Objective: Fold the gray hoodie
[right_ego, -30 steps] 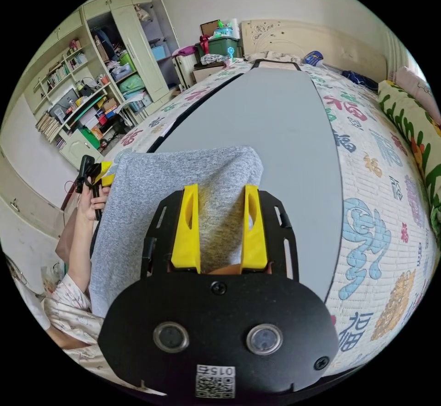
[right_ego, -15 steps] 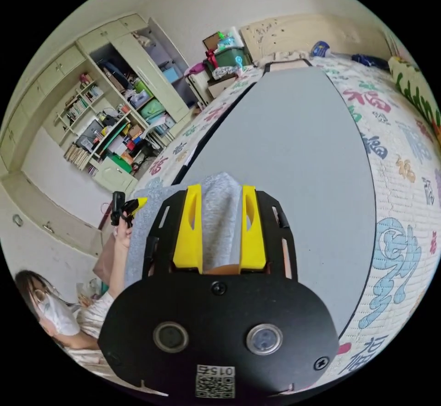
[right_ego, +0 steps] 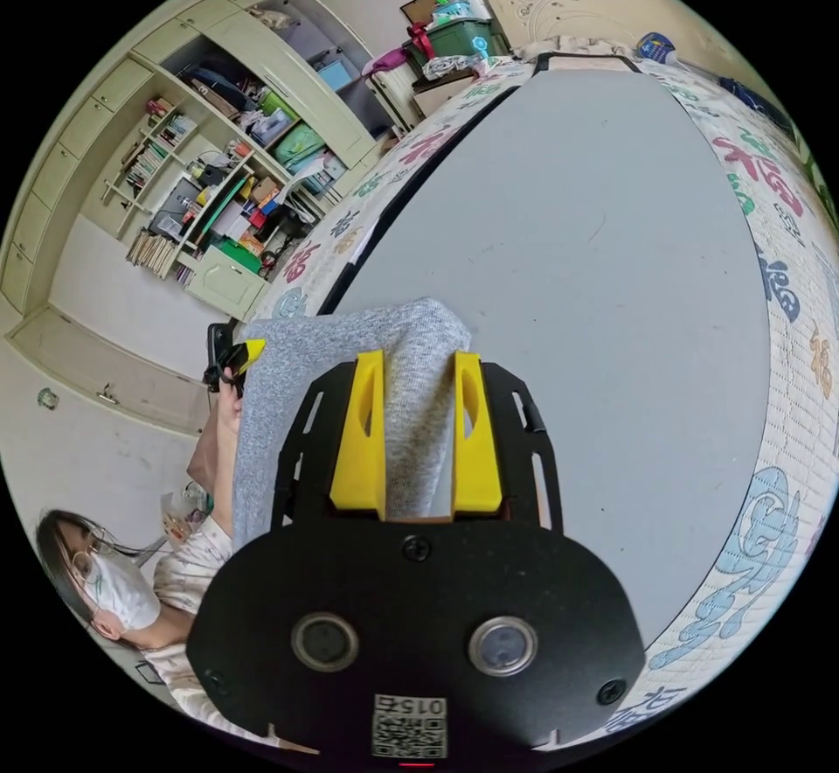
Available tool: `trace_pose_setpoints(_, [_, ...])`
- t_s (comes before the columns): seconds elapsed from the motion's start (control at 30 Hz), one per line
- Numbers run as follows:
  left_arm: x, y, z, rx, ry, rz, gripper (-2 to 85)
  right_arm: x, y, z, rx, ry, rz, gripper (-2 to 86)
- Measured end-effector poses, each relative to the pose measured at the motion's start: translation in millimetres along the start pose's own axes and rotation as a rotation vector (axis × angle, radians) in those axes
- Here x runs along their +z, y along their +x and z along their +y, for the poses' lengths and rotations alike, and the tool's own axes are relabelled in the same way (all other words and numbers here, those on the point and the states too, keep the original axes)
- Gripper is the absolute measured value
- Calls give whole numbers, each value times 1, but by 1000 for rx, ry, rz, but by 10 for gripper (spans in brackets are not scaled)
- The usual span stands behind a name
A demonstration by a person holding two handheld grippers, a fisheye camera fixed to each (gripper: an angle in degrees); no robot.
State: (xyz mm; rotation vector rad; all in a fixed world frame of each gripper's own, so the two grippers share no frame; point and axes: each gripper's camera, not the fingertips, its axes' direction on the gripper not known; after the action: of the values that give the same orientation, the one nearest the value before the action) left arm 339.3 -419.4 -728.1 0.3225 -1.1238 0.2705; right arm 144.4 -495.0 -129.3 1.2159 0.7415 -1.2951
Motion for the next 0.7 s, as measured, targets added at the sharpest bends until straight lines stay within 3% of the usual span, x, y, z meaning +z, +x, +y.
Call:
trace_pose_setpoints(0.33, [-10, -53, 22, 1, 3, 10, 99, -5, -36, 11, -4, -39, -54, 159])
trace_pose_setpoints(0.53, [-15, -95, 49, 2, 3, 12, 99, 8, -60, 11, 3, -16, -185, 133])
trace_pose_setpoints(0.7, [-18, -135, 78, 4, 3, 18, 99, 12, -95, 16, -27, -27, -170, 116])
